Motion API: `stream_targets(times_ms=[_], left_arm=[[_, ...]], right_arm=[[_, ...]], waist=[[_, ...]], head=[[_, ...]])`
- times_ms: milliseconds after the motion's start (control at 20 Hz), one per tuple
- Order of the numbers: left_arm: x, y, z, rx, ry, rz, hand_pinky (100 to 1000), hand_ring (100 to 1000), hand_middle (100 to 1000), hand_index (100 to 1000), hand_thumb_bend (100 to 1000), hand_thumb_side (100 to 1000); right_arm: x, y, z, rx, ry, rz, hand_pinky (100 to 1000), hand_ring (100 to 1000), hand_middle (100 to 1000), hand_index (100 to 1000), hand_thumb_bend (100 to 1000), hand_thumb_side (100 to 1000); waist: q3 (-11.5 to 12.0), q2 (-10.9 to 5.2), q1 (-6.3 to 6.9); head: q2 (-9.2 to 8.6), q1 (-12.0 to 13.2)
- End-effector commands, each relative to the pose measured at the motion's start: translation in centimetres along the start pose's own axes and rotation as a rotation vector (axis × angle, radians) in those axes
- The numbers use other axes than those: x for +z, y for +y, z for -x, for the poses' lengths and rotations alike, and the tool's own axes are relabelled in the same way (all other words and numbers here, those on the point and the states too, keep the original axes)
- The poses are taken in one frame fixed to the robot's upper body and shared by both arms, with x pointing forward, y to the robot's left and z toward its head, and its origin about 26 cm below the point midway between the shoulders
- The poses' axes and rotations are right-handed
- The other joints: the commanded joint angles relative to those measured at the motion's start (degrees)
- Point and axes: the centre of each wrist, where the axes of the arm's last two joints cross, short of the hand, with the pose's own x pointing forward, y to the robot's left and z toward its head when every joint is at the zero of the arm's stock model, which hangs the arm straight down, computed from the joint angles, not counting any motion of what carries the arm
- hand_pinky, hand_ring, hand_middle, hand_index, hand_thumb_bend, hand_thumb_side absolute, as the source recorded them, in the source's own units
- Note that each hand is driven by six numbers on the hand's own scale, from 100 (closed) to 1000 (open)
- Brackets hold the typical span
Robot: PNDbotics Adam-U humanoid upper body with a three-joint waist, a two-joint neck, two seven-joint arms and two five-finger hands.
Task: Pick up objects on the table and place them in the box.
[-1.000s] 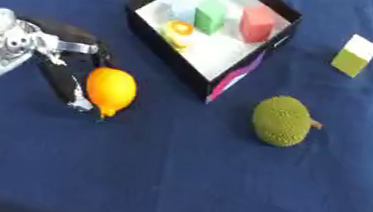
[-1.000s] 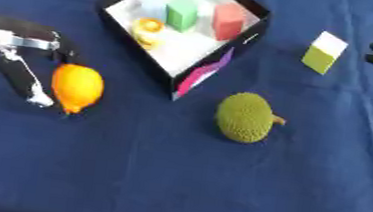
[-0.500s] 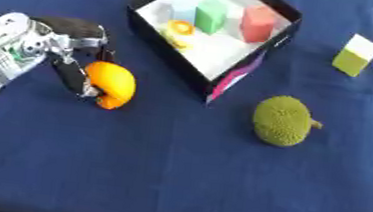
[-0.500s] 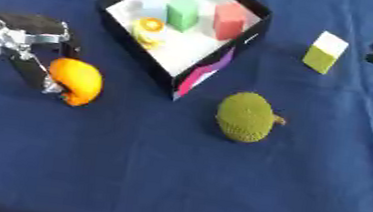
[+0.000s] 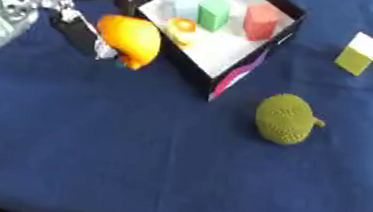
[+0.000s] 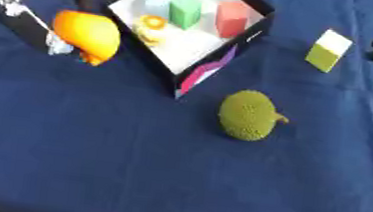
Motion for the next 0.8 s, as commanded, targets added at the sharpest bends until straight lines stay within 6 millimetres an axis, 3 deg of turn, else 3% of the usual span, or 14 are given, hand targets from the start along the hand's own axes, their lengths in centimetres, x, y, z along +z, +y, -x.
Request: stream_targets(times_ms=[50, 200, 400, 600, 800], left_arm=[[-3.2, 1.1, 0.4, 0.005, 0.013, -0.018, 681, 648, 576, 521, 367, 100], [-7.5, 0.4, 0.7, -0.016, 0.010, -0.015, 688, 656, 584, 526, 382, 100], [-11.9, -1.9, 1.5, -0.085, 0.044, -0.007, 702, 678, 604, 540, 449, 100], [-14.6, -5.1, 2.4, -0.164, 0.099, 0.010, 712, 690, 615, 551, 476, 100], [-15.7, -7.1, 3.1, -0.171, 0.120, 0.006, 711, 688, 617, 556, 450, 100]], right_arm=[[-0.3, -0.5, -0.7, 0.012, -0.026, 0.006, 984, 767, 722, 860, 100, 695], [-0.3, -0.3, -0.7, 0.004, -0.027, 0.003, 984, 767, 722, 860, 100, 695], [-0.5, 0.1, -0.9, -0.011, -0.033, -0.004, 984, 767, 722, 860, 100, 694], [-0.6, 0.6, -1.2, -0.029, -0.042, -0.017, 984, 767, 722, 860, 100, 692], [-0.7, 0.9, -1.3, -0.039, -0.048, -0.023, 984, 767, 721, 859, 100, 692]], waist=[[-0.1, -2.82, 0.05], [-0.4, -2.85, -0.16], [-1.1, -2.85, -0.37], [-1.9, -2.77, -0.65], [-2.4, -2.61, -0.68]], head=[[0.21, 0.4], [0.22, 0.8], [0.06, 1.5], [-0.15, 2.4], [-0.18, 2.9]])
